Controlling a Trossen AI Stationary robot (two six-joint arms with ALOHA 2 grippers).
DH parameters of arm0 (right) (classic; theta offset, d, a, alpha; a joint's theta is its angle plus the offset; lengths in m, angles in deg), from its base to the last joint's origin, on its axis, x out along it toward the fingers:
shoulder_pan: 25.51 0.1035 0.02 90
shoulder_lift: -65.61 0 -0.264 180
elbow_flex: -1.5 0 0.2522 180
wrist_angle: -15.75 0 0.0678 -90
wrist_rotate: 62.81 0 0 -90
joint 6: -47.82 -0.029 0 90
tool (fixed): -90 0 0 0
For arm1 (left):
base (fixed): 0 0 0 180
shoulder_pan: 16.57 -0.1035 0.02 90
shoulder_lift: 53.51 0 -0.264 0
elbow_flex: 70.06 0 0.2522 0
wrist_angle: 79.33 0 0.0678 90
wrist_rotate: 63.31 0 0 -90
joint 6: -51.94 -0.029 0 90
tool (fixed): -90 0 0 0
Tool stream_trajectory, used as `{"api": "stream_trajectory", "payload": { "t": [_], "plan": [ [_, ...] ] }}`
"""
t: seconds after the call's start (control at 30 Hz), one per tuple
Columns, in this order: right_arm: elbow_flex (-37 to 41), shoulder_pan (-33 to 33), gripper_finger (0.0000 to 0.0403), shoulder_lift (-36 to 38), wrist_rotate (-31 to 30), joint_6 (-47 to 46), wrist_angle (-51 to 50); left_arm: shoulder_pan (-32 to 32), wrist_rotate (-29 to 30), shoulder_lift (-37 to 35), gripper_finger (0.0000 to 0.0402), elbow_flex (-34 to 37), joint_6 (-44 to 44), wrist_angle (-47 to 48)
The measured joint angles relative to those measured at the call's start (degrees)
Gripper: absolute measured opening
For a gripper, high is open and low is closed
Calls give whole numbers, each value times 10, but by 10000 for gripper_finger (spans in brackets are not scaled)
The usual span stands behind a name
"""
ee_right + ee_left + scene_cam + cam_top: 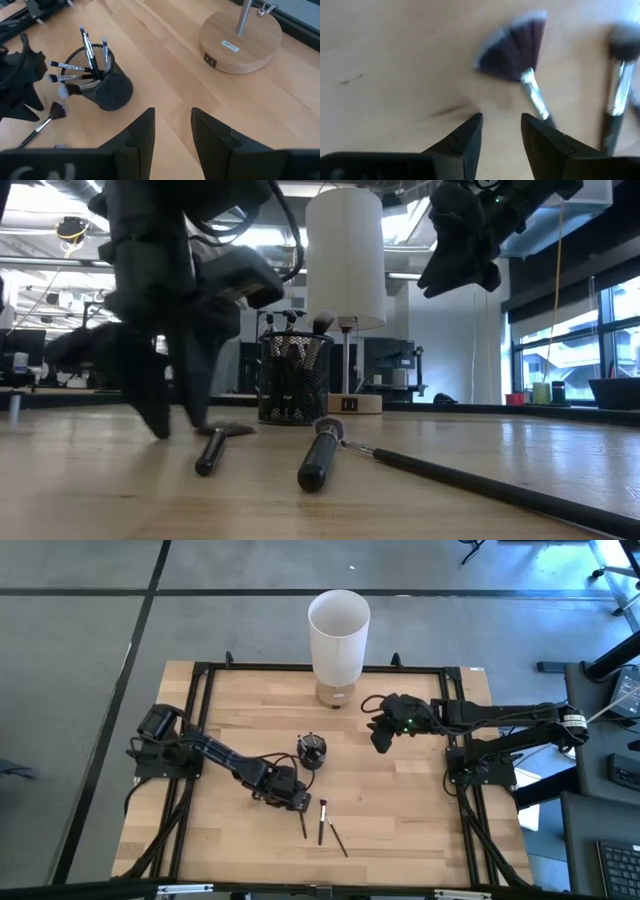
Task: Put items in baskets/containers
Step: Put the black powder brush into the black pen holder
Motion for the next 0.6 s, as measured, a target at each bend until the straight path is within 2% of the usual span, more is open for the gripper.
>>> {"api": "stream_trajectory", "payload": {
  "t": [0.17, 0.3, 0.47, 0.6],
  "plan": [
    [0, 7, 126, 0, -4, 0, -7, 0, 1, 0, 120, -66, -116, 22],
    [0, 22, 126, 0, -5, 0, -10, 13, 57, 0, 108, -121, -200, 52],
    [0, 39, 126, 12, -12, -3, -11, 24, 109, 14, 94, -162, -228, 47],
    [0, 56, 126, 40, -55, -11, -22, 27, 80, 64, 86, -195, -255, 50]
  ]
}}
